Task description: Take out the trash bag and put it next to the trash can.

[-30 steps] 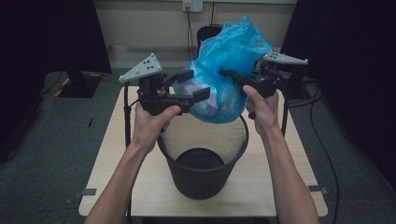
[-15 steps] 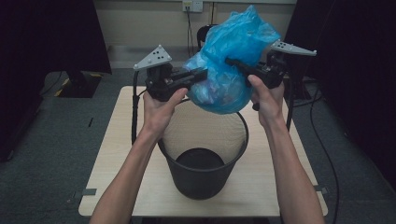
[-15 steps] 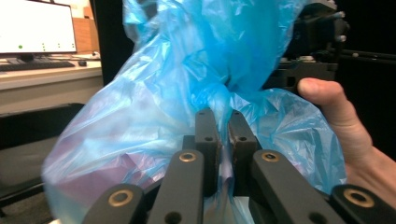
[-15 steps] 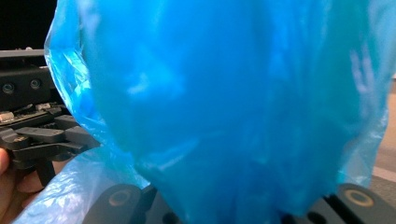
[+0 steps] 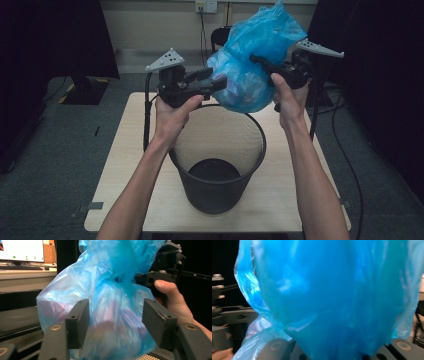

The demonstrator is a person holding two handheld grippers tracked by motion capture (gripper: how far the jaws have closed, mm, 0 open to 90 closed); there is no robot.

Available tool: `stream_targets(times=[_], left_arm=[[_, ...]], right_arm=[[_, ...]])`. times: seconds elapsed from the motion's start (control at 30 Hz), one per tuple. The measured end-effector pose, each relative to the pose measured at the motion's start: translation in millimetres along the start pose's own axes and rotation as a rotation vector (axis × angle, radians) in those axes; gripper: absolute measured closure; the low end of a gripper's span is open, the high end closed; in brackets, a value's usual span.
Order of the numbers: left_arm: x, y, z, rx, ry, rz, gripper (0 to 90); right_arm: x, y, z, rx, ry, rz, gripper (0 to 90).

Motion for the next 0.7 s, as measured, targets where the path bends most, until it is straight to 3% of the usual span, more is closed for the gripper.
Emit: stream_targets(times=[0.3, 0.53, 0.7], left_arm=[[6.4, 1.0, 9.2, 0.003, 0.004, 0.026, 33.9], [17.0, 7.5, 16.5, -0.010, 0.015, 0.000, 33.7], [28.0, 17.6, 25.1, 0.008, 0.013, -0.005, 31.4]], right_arm=[[-7.3, -23.6, 9.4, -0.021, 0.020, 0.042, 85.8], [-10.7, -47.4, 26.6, -0.025, 0.067, 0.104, 85.8], [-5.2, -57.7, 45.6, -0.037, 0.096, 0.132, 85.8]])
Point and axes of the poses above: each handheld gripper's, and its own axes: x roughly backward along the jaws, z roughly out of its underside, y roughly to its left, the point moved 6 cm from there along -x, roughly forward along the jaws, and after that the axes turned 4 degrees about x, right-handed, at the moved point
